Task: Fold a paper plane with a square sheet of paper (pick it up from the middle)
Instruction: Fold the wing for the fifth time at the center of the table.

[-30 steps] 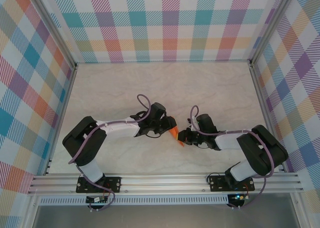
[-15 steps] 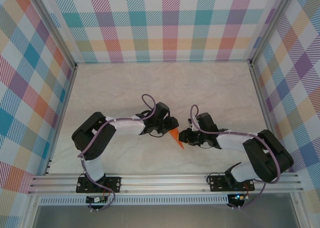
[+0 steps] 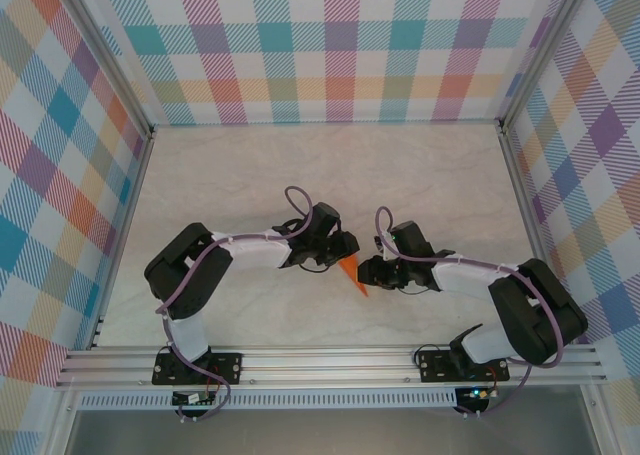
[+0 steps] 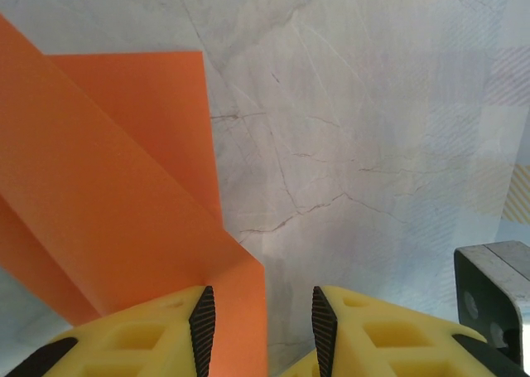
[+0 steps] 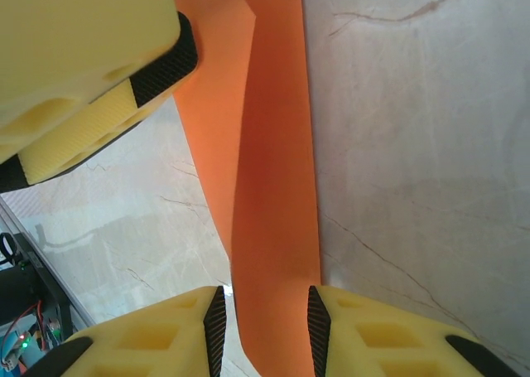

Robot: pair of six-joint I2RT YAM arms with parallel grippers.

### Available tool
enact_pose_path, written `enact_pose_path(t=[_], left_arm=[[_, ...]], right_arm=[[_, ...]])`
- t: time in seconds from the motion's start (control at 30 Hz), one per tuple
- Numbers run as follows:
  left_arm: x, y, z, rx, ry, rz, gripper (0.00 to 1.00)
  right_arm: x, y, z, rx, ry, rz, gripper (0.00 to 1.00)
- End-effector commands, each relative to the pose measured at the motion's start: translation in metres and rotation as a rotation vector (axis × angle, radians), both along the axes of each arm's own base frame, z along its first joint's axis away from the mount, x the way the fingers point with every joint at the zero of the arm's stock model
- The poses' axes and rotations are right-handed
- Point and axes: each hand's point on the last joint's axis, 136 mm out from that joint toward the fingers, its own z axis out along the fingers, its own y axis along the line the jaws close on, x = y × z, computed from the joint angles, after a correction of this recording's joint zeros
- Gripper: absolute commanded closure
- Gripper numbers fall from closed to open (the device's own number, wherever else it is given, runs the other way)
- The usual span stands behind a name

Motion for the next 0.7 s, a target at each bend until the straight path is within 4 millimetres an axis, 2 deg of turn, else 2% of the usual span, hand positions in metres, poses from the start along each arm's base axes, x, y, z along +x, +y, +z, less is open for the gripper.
enact_pose_path(t=[0.0, 0.13, 0.53, 0.6, 0.67], left_arm=[[-0.0001, -0.0058, 0.0007, -0.002, 0.002, -0.021, 0.62], [0.0003, -0.0063, 0.0011, -0.003, 0.002, -0.022, 0.62], [0.0, -0.0065, -0.0023, 0.005, 0.011, -0.023, 0.62], [0.0002, -0.0061, -0.0033, 0.009, 0.013, -0.021, 0.62], [0.0007, -0.0057, -0.005, 0.014, 0.014, -0.018, 0.62]], right_arm=[[0.0014, -0.0003, -0.0013, -0.022, 0.002, 0.021, 0.66], [0.001, -0.002, -0.0038, -0.041, 0.008, 0.027, 0.66], [0.0033, -0.002, -0.0074, -0.057, 0.017, 0.027, 0.78], [0.0026, -0.0024, -0.0069, -0.058, 0.019, 0.026, 0.78], [0.001, 0.0012, -0.0026, -0.032, 0.015, 0.044, 0.72]])
